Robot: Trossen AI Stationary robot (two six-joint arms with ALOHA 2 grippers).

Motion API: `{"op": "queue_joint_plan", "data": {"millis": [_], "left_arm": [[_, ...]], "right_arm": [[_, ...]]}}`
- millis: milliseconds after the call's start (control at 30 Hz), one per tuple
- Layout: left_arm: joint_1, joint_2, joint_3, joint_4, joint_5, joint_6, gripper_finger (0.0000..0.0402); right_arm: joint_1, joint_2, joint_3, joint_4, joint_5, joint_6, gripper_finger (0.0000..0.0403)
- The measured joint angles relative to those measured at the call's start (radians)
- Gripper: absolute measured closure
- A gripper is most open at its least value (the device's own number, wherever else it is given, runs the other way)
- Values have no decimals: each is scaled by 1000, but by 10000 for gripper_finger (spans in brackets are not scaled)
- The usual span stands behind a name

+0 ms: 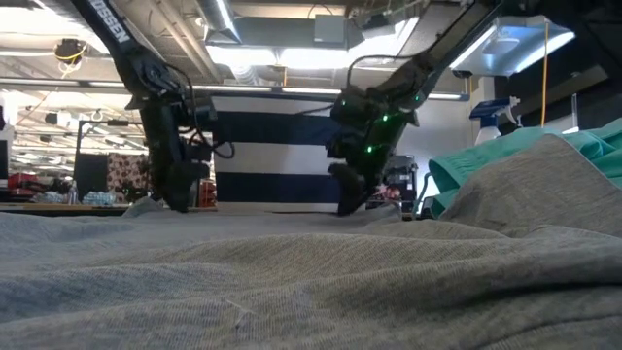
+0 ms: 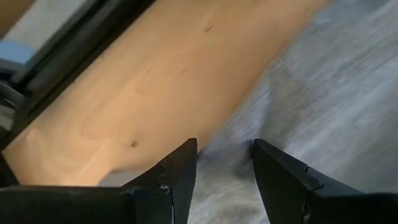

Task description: Fold Laundry from Bin

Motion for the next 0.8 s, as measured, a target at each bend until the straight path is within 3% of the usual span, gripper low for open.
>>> {"op": "queue_joint_plan", "data": {"millis": [133, 800], "left_arm": [[12, 48, 0, 15, -1, 11, 250], [5, 49, 1, 42, 13, 4, 250]], "right_arm": [[-5, 33, 0, 54, 26, -2, 280], [-58, 43, 0, 116, -2, -2, 285]]}}
